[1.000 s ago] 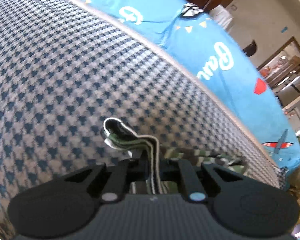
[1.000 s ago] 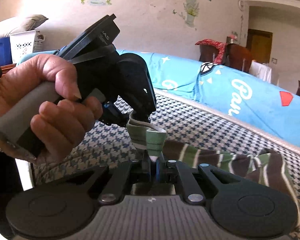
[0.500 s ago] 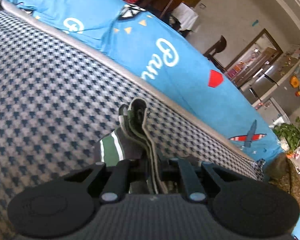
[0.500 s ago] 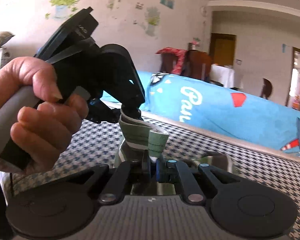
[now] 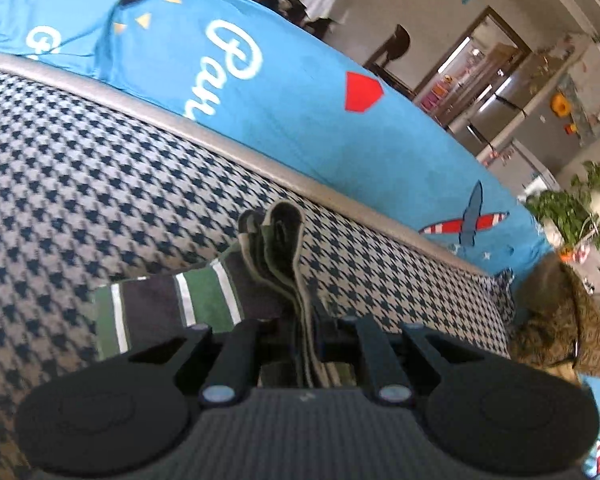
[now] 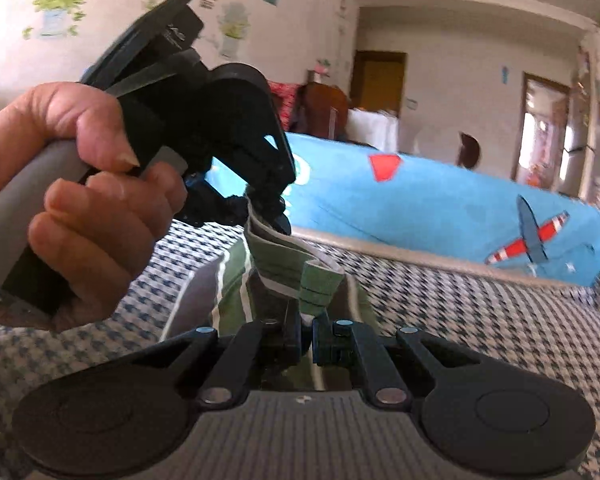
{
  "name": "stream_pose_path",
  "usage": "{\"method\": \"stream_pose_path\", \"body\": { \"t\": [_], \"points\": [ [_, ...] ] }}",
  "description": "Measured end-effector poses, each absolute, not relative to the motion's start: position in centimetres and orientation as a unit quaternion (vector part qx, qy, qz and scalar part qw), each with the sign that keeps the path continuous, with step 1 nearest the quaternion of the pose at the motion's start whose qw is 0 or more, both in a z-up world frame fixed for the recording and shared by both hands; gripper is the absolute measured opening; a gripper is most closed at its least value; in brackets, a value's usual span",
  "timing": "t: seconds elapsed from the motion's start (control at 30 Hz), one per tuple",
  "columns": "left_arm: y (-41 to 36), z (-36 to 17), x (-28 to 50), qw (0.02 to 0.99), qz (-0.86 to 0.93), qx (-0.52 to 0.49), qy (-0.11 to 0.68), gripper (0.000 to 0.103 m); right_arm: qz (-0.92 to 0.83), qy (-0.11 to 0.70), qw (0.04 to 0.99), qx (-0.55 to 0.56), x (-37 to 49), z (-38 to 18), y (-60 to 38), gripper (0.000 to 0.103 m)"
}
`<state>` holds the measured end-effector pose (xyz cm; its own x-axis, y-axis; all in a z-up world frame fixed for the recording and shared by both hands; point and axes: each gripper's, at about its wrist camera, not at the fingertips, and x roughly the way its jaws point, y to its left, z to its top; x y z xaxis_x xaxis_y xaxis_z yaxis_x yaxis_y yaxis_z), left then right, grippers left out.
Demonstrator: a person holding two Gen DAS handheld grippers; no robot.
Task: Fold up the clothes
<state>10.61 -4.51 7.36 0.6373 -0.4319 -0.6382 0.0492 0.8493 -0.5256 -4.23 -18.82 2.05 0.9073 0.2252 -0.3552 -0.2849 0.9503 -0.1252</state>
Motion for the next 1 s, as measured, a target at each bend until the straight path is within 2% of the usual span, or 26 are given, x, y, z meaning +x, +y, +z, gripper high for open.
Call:
{"method": "stream_pose_path", "body": {
  "t": [0.23,0.3,0.37,0.47,0.57,0.7,0.87,1.0],
  "points": [
    [-7.1,6.2,11.5,0.866,-0.162,-0.219,0.42,0.01,0.09,0.194,0.974,-0.075,-3.9,1.4,-20.2,0.007],
    [-7.4,5.9,11.6,0.864,-0.166,-0.214,0.424,0.02,0.081,0.208,0.972,-0.072,-3.8,0.9,-20.4,0.007],
    [-7.5,6.2,11.4,0.866,-0.173,-0.212,0.419,0.041,0.069,0.223,0.97,-0.067,-3.5,0.1,-20.6,0.007],
    [-7.3,7.3,10.7,0.874,-0.182,-0.207,0.401,0.059,0.056,0.251,0.965,-0.044,-3.1,-0.6,-21.2,0.007],
    [-6.5,8.6,10.1,0.883,-0.18,-0.205,0.382,0.072,0.044,0.262,0.964,-0.022,-3.1,-0.7,-21.8,0.012],
    [-4.4,9.6,9.9,0.891,-0.155,-0.208,0.372,0.075,0.012,0.251,0.967,-0.027,-3.9,-0.3,-21.6,0.032],
    [-1.1,9.6,10.9,0.886,-0.111,-0.224,0.391,0.075,-0.004,0.245,0.969,-0.011,-3.7,0.8,-22.8,0.032],
    [0.7,8.9,11.4,0.881,-0.074,-0.224,0.409,0.075,0.047,0.265,0.963,0.01,-2.5,2.2,-24.1,0.033]
  ]
}}
